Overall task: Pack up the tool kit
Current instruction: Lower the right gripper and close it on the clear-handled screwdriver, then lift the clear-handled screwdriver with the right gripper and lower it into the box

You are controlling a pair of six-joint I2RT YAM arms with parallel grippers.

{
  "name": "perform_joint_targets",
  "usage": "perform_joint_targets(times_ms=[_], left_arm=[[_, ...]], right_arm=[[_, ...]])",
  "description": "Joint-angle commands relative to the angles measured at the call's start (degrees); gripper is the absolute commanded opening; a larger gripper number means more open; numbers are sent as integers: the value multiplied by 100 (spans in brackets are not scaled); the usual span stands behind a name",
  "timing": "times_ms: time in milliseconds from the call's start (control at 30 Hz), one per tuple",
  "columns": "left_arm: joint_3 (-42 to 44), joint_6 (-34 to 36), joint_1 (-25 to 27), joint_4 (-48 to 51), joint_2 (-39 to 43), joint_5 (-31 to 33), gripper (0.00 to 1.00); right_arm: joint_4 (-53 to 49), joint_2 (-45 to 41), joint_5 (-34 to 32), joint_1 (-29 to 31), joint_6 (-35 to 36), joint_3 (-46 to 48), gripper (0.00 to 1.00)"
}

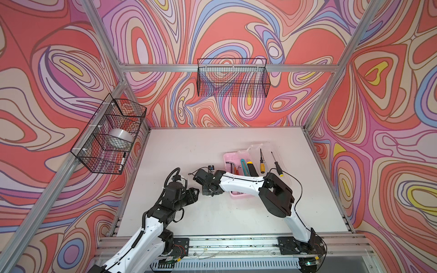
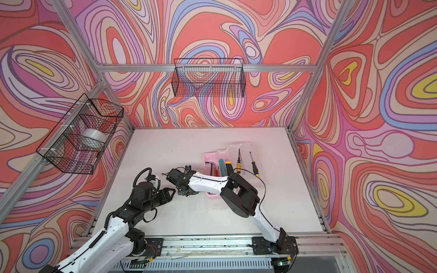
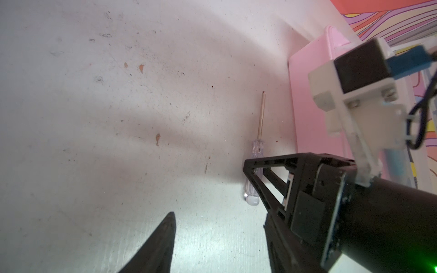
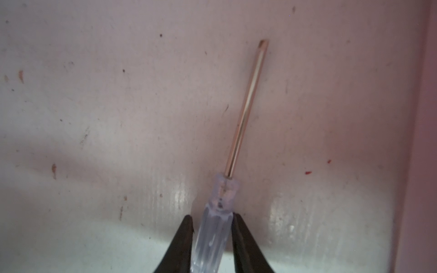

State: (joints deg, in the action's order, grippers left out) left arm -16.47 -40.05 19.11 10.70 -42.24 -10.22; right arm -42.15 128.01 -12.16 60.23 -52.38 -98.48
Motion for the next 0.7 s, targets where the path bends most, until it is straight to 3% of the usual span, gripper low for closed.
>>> perform_joint_targets(times_ms=[0,400,567,667], left_arm=[[47,58,-27,67,-18,90,61],[33,11,-23,-103,-197,61,60],[12,-10,-28,-16,-158,98,60],[-44,2,-29,134,-52,158,60]], right_arm=[[-71,203,-82,-52,52,-26,29],[-69,108,-94,-53,227,24,18],[87,-144,81,-54,669,96,0],[156,-364,199,-53,1059,106,0]])
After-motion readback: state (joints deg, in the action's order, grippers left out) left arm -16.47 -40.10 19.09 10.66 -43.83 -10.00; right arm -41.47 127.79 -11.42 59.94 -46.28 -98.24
